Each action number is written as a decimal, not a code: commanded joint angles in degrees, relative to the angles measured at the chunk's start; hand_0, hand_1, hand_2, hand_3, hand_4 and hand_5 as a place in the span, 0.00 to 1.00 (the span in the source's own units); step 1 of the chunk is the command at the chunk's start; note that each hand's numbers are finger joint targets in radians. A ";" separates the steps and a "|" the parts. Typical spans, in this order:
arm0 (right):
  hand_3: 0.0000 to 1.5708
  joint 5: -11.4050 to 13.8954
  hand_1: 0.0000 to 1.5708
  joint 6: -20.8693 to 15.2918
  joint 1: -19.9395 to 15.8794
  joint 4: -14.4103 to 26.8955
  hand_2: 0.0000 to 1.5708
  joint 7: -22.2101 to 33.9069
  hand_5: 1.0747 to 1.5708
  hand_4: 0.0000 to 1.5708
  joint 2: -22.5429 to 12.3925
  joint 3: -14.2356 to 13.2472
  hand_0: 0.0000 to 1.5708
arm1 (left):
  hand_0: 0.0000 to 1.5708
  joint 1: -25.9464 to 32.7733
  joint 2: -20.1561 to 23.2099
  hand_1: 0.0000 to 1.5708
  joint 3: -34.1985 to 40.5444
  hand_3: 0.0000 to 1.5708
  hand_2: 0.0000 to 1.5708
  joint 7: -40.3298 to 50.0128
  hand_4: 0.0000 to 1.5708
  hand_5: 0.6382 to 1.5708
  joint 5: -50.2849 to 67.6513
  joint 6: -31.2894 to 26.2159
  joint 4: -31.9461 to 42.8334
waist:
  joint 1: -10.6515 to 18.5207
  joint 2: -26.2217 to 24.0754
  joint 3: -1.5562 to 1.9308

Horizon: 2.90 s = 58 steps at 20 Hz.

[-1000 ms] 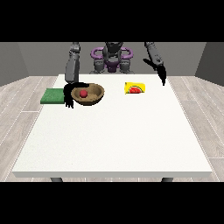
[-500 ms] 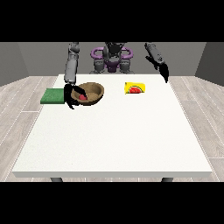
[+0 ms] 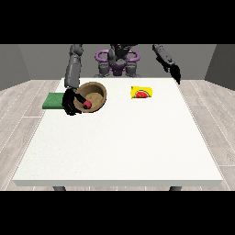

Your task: Pick the cup and pour the ball into the bowl, then pick the bowl and place it on the pad

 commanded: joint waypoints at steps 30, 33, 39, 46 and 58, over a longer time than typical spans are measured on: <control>0.98 19.41 1.00 9.86 -7.51 -6.18 1.00 24.89 1.00 0.97 -17.45 10.56 1.00 | 0.00 5.87 16.13 0.00 20.74 0.00 0.00 -16.82 0.30 0.53 13.74 -6.00 21.69 | -17.00 -3.34 3.32; 1.00 17.99 1.00 6.04 -6.01 -3.98 1.00 22.84 0.98 0.90 -14.71 8.14 1.00 | 0.00 6.99 17.79 0.00 22.41 0.00 0.00 -18.86 0.53 0.59 15.33 -7.30 21.33 | -16.41 -1.24 3.34; 1.00 10.56 1.00 6.80 -7.48 1.20 1.00 16.49 0.95 0.78 -14.05 -0.28 1.00 | 0.00 7.49 19.11 0.00 24.90 0.00 0.00 -21.26 0.57 0.59 18.55 -9.18 18.27 | -17.65 4.66 3.43; 0.81 1.61 1.00 12.04 -11.96 6.19 0.95 21.89 0.69 0.16 -13.92 -9.10 1.00 | 0.00 8.47 20.02 0.00 25.50 0.00 0.00 -17.27 0.55 0.59 19.64 -8.70 15.40 | -18.10 4.12 3.44; 0.00 -1.71 0.00 19.15 -14.39 7.20 0.28 24.57 0.44 0.00 -20.67 -12.88 0.00 | 0.00 11.37 20.41 0.00 26.33 0.00 0.00 -16.26 0.56 0.62 22.02 -10.37 15.30 | -19.38 0.39 3.27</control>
